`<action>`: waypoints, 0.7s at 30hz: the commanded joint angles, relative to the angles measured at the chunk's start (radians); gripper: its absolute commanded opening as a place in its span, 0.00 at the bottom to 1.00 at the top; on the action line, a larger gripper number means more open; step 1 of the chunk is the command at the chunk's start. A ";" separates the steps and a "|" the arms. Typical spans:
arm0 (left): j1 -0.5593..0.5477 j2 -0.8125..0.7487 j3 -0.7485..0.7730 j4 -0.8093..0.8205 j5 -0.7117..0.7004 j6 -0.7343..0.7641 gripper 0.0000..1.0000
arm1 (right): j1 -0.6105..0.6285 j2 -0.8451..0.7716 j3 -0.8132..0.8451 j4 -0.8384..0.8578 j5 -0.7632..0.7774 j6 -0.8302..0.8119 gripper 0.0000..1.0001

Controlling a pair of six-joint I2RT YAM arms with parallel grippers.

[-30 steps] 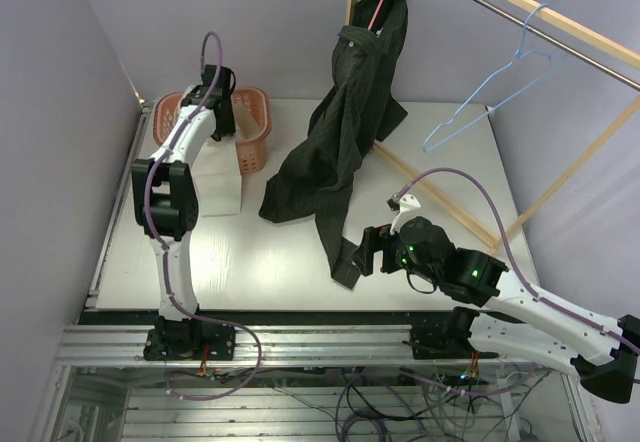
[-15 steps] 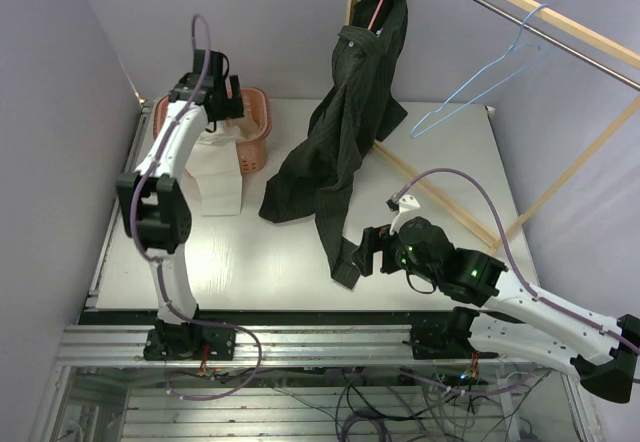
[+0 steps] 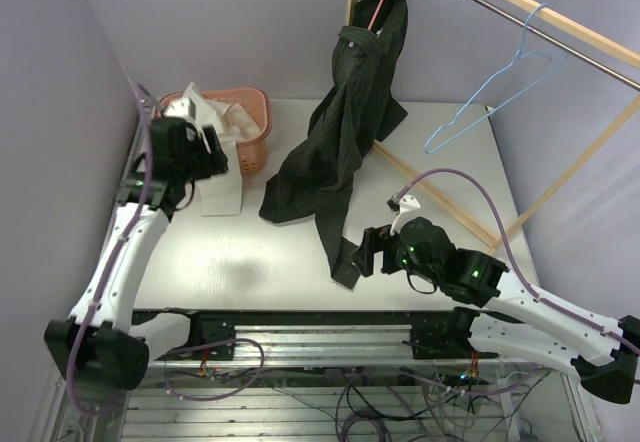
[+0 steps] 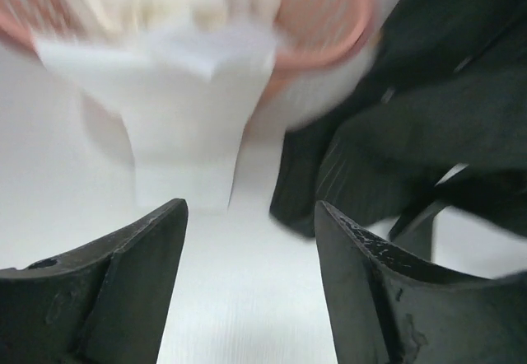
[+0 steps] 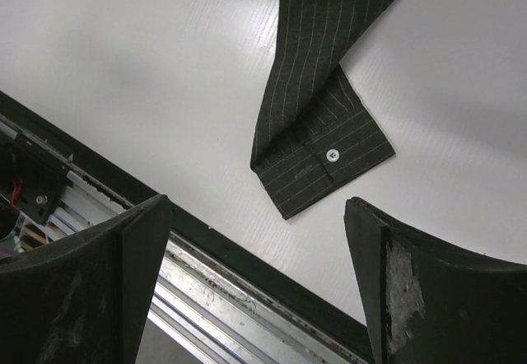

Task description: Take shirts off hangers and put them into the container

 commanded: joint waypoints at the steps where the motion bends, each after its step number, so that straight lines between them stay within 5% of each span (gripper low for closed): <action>1: -0.005 0.009 -0.190 0.033 0.058 -0.073 0.75 | 0.001 -0.008 0.011 -0.008 0.005 -0.008 0.86; 16: -0.006 0.267 -0.262 0.127 -0.067 -0.136 0.84 | 0.001 -0.094 -0.062 -0.006 -0.003 0.057 0.86; 21: -0.007 0.291 -0.250 0.098 -0.231 -0.197 0.85 | 0.001 -0.097 -0.069 -0.001 -0.004 0.058 0.86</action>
